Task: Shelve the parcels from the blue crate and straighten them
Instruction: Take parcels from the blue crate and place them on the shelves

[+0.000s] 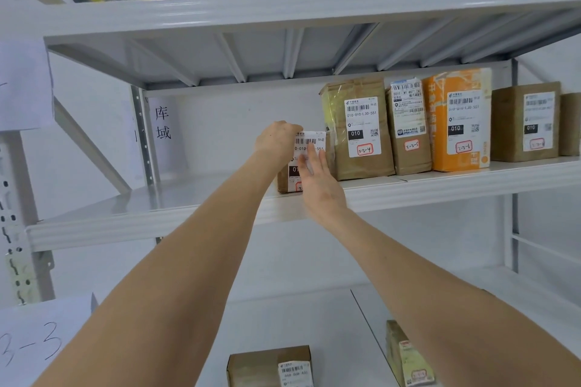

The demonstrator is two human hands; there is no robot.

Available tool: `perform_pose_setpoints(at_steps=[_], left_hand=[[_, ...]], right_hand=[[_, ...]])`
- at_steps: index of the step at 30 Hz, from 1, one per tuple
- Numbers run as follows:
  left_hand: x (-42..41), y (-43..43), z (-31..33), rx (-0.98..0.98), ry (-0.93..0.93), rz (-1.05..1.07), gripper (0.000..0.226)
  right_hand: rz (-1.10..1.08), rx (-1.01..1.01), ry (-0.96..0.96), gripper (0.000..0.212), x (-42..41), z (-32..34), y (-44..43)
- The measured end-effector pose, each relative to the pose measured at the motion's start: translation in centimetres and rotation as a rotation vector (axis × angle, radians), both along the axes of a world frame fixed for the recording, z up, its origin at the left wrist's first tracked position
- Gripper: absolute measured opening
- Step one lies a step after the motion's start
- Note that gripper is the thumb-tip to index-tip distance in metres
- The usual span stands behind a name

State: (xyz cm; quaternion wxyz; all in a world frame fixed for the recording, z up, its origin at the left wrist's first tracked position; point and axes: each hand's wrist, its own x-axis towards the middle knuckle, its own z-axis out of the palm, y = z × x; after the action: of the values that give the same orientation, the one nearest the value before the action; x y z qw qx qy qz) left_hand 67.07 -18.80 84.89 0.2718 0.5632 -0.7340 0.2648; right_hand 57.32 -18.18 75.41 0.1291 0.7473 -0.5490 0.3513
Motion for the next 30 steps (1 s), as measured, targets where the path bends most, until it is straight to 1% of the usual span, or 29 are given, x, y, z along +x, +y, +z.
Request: perform_pose_setpoints(at_steps=[2, 14, 19, 25, 30], left_hand=[[0.1, -0.5, 0.0, -0.001, -0.008, 0.0, 0.042], [0.5, -2.2, 0.0, 0.022, -0.01, -0.032, 0.043], [0.8, -1.6, 0.4, 0.077, -0.05, -0.031, 0.052], [0.5, 0.7, -0.1, 0.063, -0.055, -0.001, 0.058], [0.0, 2.8, -1.5, 0.011, -0.066, 0.026, 0.058]], right_hand=[[-0.03, 0.027, 0.034, 0.085, 0.1, 0.3, -0.1], [-0.06, 0.057, 0.058, 0.078, 0.4, 0.7, -1.0], [-0.071, 0.075, 0.011, 0.072, 0.2, 1.4, 0.0], [-0.155, -0.035, 0.015, 0.073, -0.3, 1.8, 1.1], [-0.215, -0.063, -0.002, 0.073, -1.6, 1.6, 2.3]])
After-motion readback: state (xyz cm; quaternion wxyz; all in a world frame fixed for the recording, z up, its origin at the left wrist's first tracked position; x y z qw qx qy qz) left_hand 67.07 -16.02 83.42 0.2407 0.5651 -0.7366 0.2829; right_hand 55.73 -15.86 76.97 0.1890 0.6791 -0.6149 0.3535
